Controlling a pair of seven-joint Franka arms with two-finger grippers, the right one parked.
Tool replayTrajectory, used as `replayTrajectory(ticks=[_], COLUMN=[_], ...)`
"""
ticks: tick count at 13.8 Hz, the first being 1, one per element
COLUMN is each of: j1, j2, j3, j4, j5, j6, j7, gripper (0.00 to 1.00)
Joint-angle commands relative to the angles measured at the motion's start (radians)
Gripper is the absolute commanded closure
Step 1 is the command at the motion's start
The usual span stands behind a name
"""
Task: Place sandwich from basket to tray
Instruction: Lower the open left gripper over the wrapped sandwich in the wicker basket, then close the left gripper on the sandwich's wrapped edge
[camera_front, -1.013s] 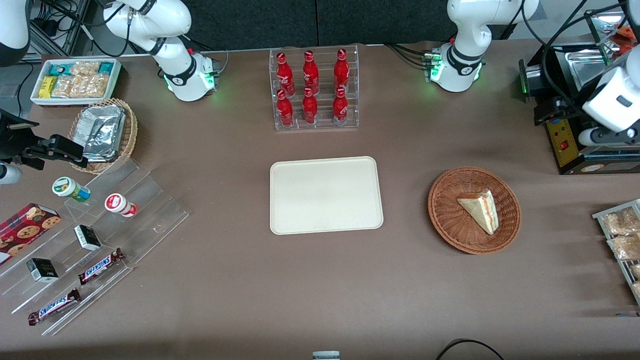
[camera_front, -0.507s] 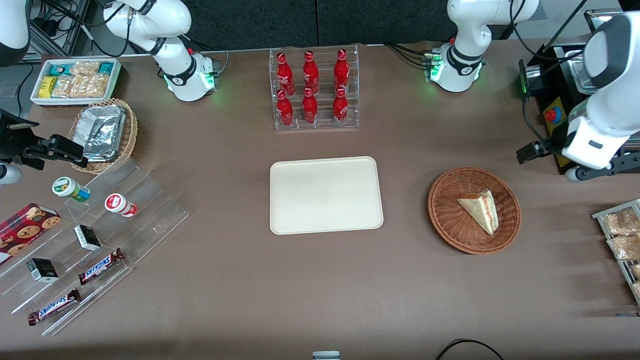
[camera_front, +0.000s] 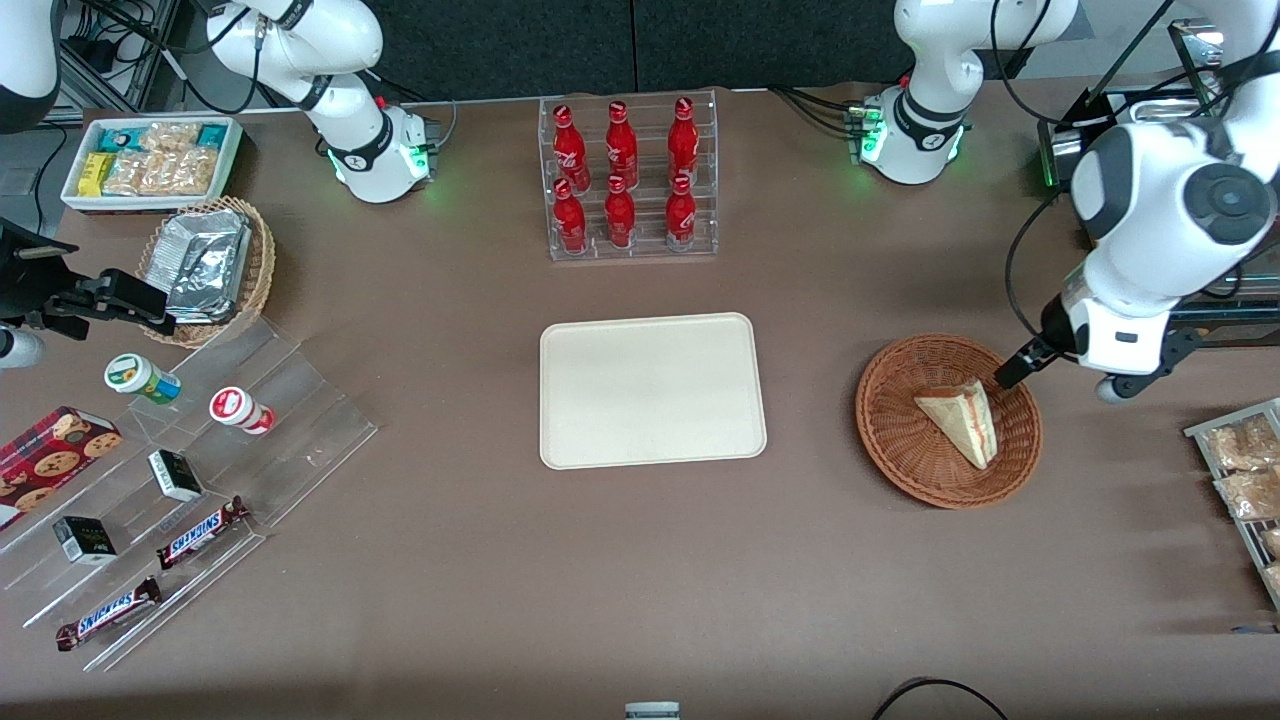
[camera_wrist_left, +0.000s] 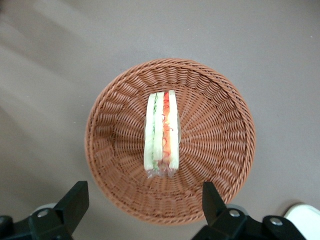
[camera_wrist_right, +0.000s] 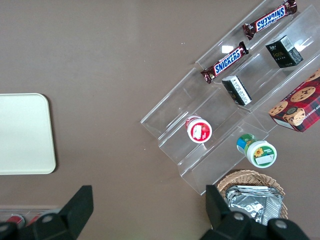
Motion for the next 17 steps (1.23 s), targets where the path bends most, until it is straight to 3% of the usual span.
replayTrajectory(ticks=[1,8,17], j1=[-0.013,-0.013,-0.026], j2=[0.052,0.142,0.205], j3=[0.001,0.000,0.000], j4=[-0.024,-0.044,-0.045], j5=[0.005,0.005,0.006], j6=[0.076,0.208,0.235], j7=[-0.052,-0.052,-0.052], gripper=[0.00,0.00,0.00])
